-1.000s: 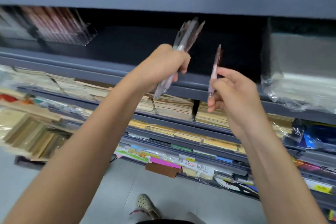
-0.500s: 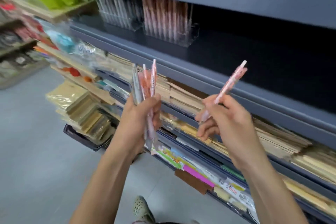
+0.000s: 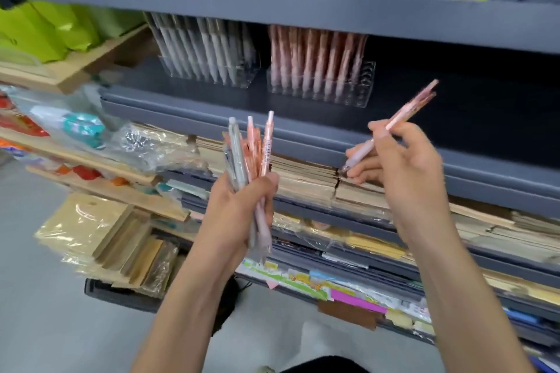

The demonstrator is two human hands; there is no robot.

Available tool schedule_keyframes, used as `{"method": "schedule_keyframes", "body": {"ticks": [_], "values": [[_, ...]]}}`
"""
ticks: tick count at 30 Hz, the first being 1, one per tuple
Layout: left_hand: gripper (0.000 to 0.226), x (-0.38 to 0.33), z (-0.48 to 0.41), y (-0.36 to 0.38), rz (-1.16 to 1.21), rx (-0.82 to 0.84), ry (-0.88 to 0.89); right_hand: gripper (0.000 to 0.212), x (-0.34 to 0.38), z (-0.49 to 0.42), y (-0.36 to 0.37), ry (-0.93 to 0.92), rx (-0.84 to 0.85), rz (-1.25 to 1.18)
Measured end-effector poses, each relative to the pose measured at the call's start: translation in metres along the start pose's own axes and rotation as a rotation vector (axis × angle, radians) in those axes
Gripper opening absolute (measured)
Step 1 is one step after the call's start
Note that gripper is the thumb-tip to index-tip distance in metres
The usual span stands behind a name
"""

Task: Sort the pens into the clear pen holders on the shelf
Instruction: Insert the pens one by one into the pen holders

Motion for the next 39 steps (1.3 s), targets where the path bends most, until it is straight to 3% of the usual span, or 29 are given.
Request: {"method": "schedule_keyframes", "body": {"ticks": [3,8,10,12,15,18,22,26,33,39], "values": [[0.016,-0.007,-0.019,0.001,0.008,0.036,0.002,0.021,-0.002,-0.024,-0.001,-0.013,-0.106,0.016],[0.016,-0.02,-0.047,0.005,0.011,0.091,0.0,0.006,0.0,-0.068,-0.01,-0.153,-0.322,0.006],[0.016,-0.024,-0.057,0.004,0.019,0.097,-0.008,0.013,0.004,-0.085,-0.012,-0.228,-0.383,-0.023],[0.021,-0.027,-0.065,0.004,-0.009,0.113,0.003,0.023,0.001,-0.1,-0.011,-0.187,-0.436,-0.068],[0.022,-0.029,-0.076,0.006,-0.016,0.135,0.026,0.027,0.0,-0.115,-0.014,-0.142,-0.543,0.178],[0.016,-0.032,-0.081,0.006,-0.043,0.174,0.036,0.019,0.0,-0.125,-0.006,-0.196,-0.253,0.752],[0.025,-0.032,-0.085,-0.001,-0.127,0.217,0.01,0.029,0.009,-0.134,0.013,-0.154,-0.143,0.831],[0.028,-0.033,-0.087,-0.01,-0.124,0.277,-0.019,0.031,0.016,-0.142,0.024,-0.069,-0.003,1.242],[0.024,-0.028,-0.082,-0.024,-0.167,0.323,-0.019,0.04,0.027,-0.139,0.037,0.058,0.15,1.418],[0.023,-0.033,-0.073,-0.025,-0.173,0.364,0.016,0.041,0.025,-0.141,0.04,0.098,0.15,1.375]]}}
Point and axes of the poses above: each hand's wrist, its own z-axis away from the middle knuckle, its own y-axis out of the palm, x = y × z, the point moved 4 cm from there along -z, towards the middle knuckle, and after that the axes turned 9 degrees about -y, right-handed, at the moved point
